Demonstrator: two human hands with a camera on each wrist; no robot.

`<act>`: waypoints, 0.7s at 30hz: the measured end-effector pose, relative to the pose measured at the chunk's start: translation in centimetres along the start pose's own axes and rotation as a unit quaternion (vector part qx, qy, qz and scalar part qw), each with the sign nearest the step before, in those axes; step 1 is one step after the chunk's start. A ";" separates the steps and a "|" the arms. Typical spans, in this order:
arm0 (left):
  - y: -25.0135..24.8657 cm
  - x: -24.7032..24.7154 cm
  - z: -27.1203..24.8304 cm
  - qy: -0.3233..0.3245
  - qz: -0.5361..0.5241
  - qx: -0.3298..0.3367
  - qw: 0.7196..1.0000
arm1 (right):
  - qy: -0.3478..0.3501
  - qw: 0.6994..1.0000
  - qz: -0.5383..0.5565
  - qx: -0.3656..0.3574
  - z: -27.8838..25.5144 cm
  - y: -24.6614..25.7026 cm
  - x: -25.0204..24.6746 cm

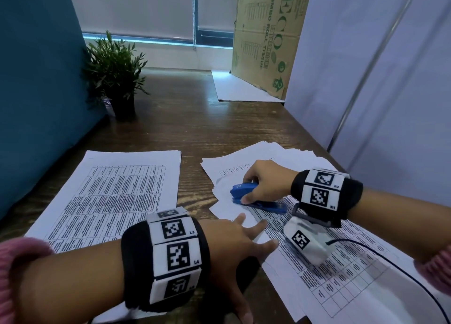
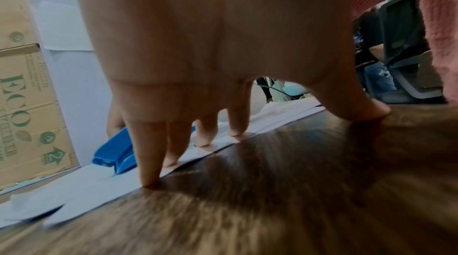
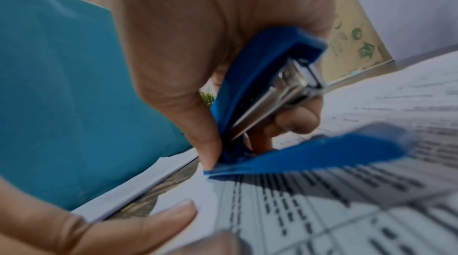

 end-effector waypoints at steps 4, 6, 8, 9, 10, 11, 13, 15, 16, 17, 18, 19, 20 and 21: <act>-0.1 -0.1 -0.1 -0.001 0.002 0.001 1.000 | -0.002 1.000 0.021 0.023 -0.2 -0.1 0.1; -0.1 -0.1 -0.2 -0.002 0.004 0.001 1.000 | -0.009 1.000 -0.012 0.004 -0.2 0.5 0.0; -0.2 -0.1 -0.2 -0.003 0.004 0.001 1.000 | -0.011 0.998 -0.056 -0.030 -0.2 1.3 0.1; -0.2 -0.1 -0.2 -0.004 0.005 0.002 1.000 | -0.010 0.996 -0.071 -0.047 -0.2 1.7 0.1; -0.1 -0.1 -0.2 -0.004 0.006 0.002 1.000 | -0.008 0.994 -0.082 -0.065 -0.2 2.0 0.2; -0.1 -0.1 -0.2 -0.004 0.007 0.004 1.000 | -0.006 0.992 -0.096 -0.084 -0.2 2.3 0.3; 0.0 0.0 -0.1 -0.003 0.007 0.005 1.000 | 0.000 0.984 -0.131 -0.123 -0.1 2.9 0.4; 0.1 0.1 -0.1 -0.002 0.005 0.003 1.000 | 0.011 0.976 -0.156 -0.148 0.0 3.3 0.5; 0.1 0.2 -0.1 -0.002 0.002 0.002 1.000 | 0.015 0.975 -0.161 -0.155 0.0 3.4 0.5; 0.1 0.2 0.0 -0.002 0.000 0.001 1.000 | 0.015 0.974 -0.160 -0.157 0.0 3.4 0.5; 0.2 0.2 0.0 -0.002 0.000 0.001 1.000 | 0.013 0.976 -0.151 -0.153 0.1 3.2 0.5; 0.1 0.2 0.0 -0.003 0.001 0.002 1.000 | 0.010 0.981 -0.132 -0.142 0.2 3.0 0.4; 0.1 0.2 0.0 -0.003 0.002 0.002 1.000 | 0.009 0.987 -0.106 -0.123 0.2 2.5 0.3; 0.1 0.1 0.0 -0.003 0.002 0.003 1.000 | 0.011 0.992 -0.081 -0.101 0.3 2.1 0.4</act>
Point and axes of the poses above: each hand's wrist, its own z-axis towards the middle knuckle, its own x-axis out of the palm, y = z × x, the point moved 9 cm from there along z, towards the middle knuckle, and after that the axes turned 15 degrees about -x, right-handed, at the moved point
